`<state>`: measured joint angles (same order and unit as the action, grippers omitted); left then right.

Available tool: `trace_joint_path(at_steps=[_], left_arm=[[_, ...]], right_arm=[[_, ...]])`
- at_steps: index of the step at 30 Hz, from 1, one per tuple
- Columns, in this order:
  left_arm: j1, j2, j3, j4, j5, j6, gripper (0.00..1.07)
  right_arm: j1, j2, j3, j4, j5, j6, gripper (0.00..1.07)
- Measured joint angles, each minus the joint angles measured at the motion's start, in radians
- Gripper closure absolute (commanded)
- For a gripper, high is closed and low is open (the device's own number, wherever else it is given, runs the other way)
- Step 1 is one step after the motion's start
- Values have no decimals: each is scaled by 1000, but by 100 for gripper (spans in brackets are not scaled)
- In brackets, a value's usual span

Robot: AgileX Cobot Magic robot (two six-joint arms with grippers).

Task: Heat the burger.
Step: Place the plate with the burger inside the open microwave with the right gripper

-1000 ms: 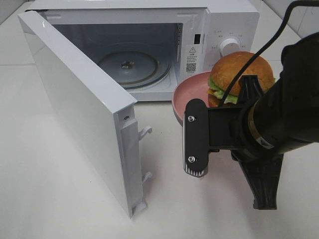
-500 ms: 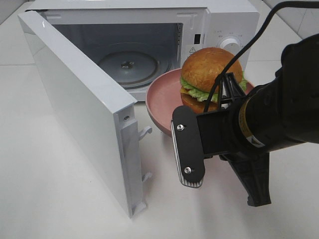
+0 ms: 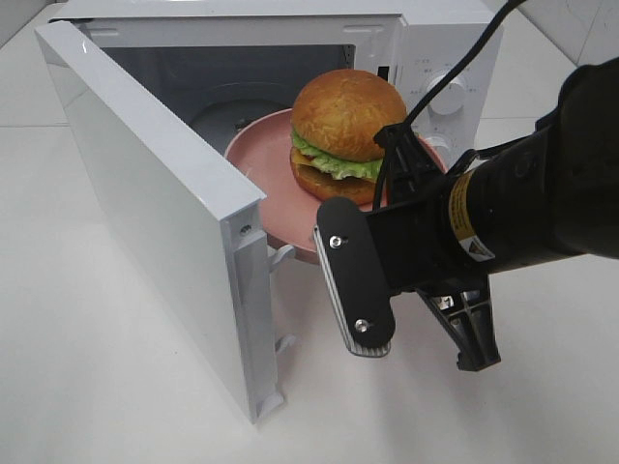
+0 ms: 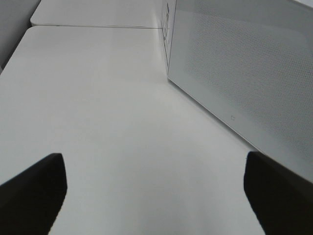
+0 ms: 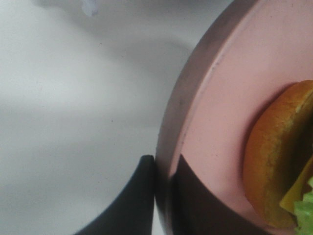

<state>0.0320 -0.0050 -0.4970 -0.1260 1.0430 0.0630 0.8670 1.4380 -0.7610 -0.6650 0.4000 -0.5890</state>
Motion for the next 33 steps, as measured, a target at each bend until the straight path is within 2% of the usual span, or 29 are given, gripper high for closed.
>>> trace_joint_path(at_steps=[6,17,18,20,21,22,23,25,26,30,31,32,33], left_arm=[[0,0,0,0,0,0,17],[0,0,0,0,0,0,17],[0,0,0,0,0,0,17],[0,0,0,0,0,0,17],[0,0,0,0,0,0,17],[0,0,0,0,0,0,17],[0,0,0,0,0,0,17],[0,0,0,0,0,0,17],[0,0,0,0,0,0,17],[0,0,0,0,0,0,17],[0,0,0,0,0,0,17],[0,0,0,0,0,0,17],[0,0,0,0,0,0,17]], right_arm=[[-63,0,4,73,-51,-145,105],[-157,0,4,337,-125,-543,105],[-169,1,4,394,-129,-626,105],[-175,1,4,428,-130,-666,105],[-186,3,4,495,-130,-734,105],[-186,3,4,495,-130,-734,105],[-197,3,4,577,-129,-803,105],[-203,3,5,618,-129,-843,105],[-217,3,6,690,-129,-932,105],[-238,3,7,784,-129,-1052,105],[-253,3,7,859,-129,-1140,105],[-253,3,7,859,-129,-1140,105],[-268,3,7,922,-129,-1217,105]])
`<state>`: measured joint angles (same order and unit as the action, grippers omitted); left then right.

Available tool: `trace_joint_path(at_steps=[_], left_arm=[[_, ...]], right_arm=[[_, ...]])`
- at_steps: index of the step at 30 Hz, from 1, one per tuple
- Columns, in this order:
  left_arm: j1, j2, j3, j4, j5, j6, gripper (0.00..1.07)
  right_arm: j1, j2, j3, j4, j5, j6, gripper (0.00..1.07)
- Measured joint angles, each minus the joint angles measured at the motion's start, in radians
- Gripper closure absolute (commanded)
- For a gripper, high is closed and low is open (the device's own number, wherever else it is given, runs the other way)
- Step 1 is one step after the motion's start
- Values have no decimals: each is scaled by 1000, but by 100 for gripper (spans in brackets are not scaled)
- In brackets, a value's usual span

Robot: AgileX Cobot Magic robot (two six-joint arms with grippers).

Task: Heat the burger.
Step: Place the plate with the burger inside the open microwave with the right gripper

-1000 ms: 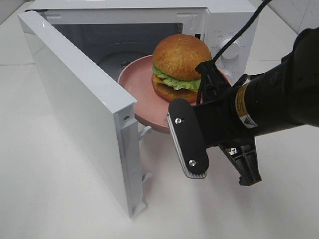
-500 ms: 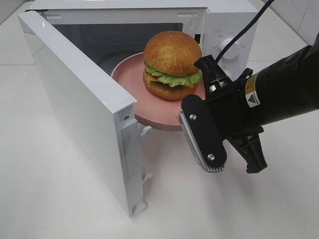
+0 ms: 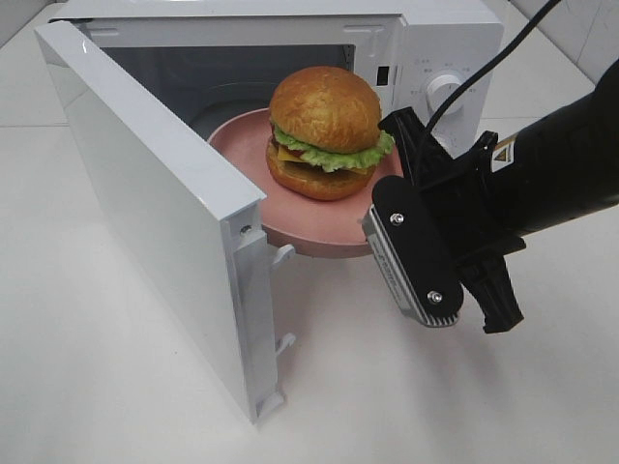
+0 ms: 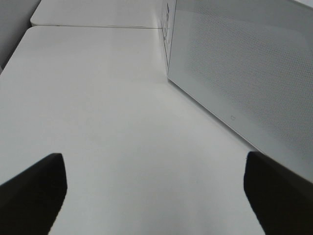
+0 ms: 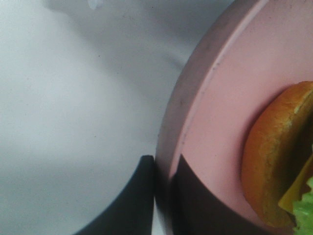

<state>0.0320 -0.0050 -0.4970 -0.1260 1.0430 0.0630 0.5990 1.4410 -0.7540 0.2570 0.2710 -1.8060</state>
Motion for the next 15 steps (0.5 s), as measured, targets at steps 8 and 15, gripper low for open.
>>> trace_joint_path(at_steps=[8,15], left_arm=[[0,0,0,0,0,0,17],[0,0,0,0,0,0,17]], right_arm=[[-19,1,0,42,0,-78,106],[-19,49,0,42,-11,-99,105]])
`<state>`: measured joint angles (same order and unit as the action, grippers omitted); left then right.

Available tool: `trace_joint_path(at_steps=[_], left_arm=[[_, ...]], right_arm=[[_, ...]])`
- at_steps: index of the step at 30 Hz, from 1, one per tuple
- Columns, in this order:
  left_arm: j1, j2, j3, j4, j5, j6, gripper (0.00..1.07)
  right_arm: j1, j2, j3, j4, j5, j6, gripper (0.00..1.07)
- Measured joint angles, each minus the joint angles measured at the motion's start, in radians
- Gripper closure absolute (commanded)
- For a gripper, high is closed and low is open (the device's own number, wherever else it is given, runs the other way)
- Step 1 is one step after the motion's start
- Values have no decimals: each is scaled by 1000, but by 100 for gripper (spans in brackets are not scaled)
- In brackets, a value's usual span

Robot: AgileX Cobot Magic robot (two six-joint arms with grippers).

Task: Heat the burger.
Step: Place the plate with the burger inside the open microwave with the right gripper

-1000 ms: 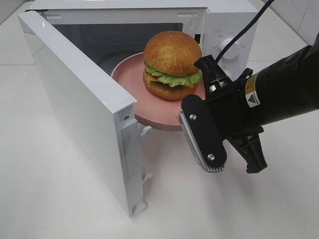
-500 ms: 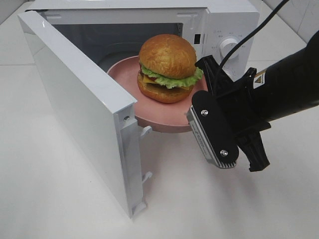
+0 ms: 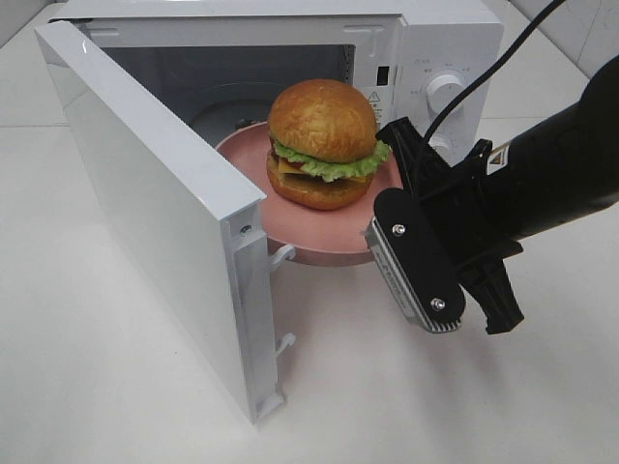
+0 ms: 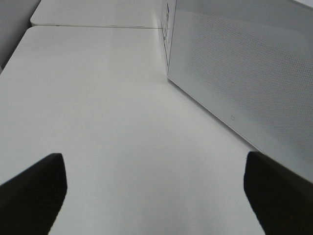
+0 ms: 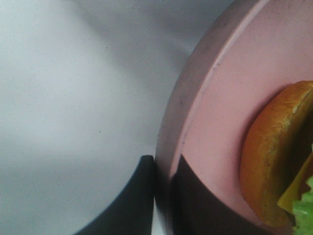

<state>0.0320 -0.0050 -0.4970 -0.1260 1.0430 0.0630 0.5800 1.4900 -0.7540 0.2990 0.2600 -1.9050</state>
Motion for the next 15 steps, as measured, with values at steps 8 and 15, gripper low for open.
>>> trace_joint_path(at_steps=[8,15], left_arm=[[0,0,0,0,0,0,17],[0,0,0,0,0,0,17]], right_arm=[[1,43,0,0,-62,-6,105],[38,82,-31,-1,-81,-7,105]])
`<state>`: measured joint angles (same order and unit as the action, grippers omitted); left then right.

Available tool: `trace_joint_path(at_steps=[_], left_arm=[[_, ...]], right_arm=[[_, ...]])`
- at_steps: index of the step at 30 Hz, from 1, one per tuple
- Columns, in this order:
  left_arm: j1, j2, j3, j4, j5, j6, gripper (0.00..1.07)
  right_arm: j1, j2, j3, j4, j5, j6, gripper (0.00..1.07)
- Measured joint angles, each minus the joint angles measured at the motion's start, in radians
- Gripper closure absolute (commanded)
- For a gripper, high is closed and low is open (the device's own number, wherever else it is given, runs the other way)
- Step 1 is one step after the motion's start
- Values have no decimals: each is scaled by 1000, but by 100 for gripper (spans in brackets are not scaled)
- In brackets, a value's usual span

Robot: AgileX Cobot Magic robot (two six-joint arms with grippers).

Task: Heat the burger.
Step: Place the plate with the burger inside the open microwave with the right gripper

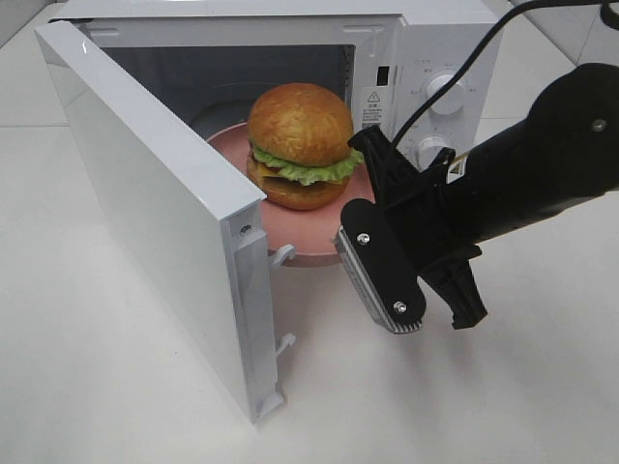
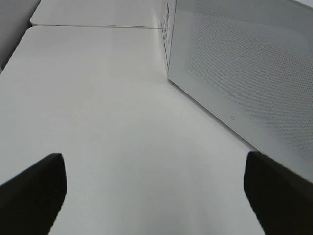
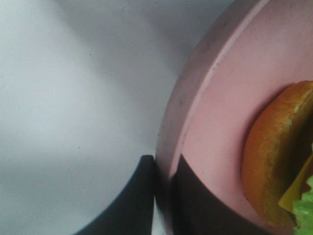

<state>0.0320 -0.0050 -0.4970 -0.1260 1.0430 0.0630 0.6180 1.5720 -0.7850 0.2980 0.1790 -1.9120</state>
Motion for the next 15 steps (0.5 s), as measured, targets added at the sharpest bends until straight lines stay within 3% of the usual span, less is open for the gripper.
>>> trace_joint_path(at_steps=[15], left_arm=[[0,0,0,0,0,0,17]], right_arm=[[15,120,-121,-51,-16,-6,105]])
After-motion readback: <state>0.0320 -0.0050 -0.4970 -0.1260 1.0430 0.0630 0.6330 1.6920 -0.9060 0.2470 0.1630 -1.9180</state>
